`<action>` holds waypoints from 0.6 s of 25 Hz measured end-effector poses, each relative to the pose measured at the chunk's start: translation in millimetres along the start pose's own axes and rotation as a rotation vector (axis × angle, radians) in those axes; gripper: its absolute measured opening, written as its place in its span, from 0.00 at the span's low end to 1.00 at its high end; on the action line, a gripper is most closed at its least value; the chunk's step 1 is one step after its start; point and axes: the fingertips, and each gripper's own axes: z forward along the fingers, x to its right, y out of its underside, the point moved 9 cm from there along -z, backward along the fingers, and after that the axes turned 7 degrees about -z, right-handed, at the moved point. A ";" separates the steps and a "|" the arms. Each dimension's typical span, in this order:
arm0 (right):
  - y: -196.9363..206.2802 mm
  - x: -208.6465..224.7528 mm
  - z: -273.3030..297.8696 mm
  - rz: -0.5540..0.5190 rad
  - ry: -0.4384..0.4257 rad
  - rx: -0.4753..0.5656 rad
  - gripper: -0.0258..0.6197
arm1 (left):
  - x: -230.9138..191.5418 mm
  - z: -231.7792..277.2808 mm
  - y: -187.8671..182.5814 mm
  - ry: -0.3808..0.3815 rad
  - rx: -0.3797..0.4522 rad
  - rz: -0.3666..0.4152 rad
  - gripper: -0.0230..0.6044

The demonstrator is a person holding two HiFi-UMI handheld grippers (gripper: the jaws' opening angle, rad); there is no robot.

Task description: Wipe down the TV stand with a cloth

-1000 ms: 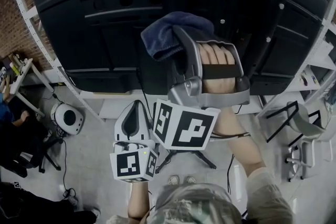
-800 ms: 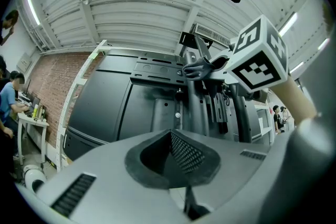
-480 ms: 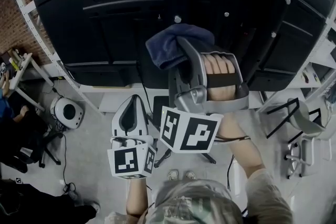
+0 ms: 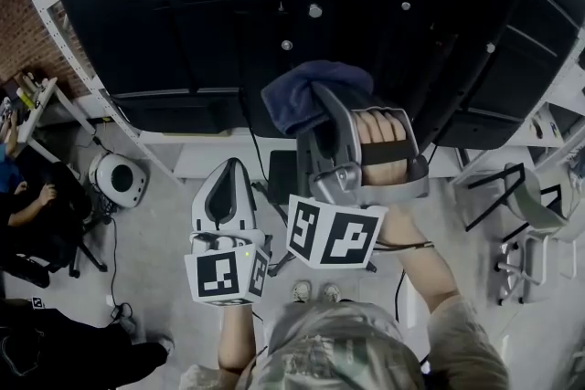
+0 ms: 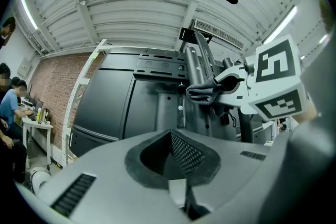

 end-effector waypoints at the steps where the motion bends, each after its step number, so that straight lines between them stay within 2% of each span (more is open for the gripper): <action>1: 0.8 -3.6 -0.4 0.003 -0.009 -0.001 0.13 | 0.4 0.0 0.6 -0.001 -0.002 0.000 0.06; 15: 9.7 -56.2 -7.7 0.044 -0.157 -0.010 0.13 | 2.0 -6.3 14.8 -0.017 -0.033 -0.006 0.06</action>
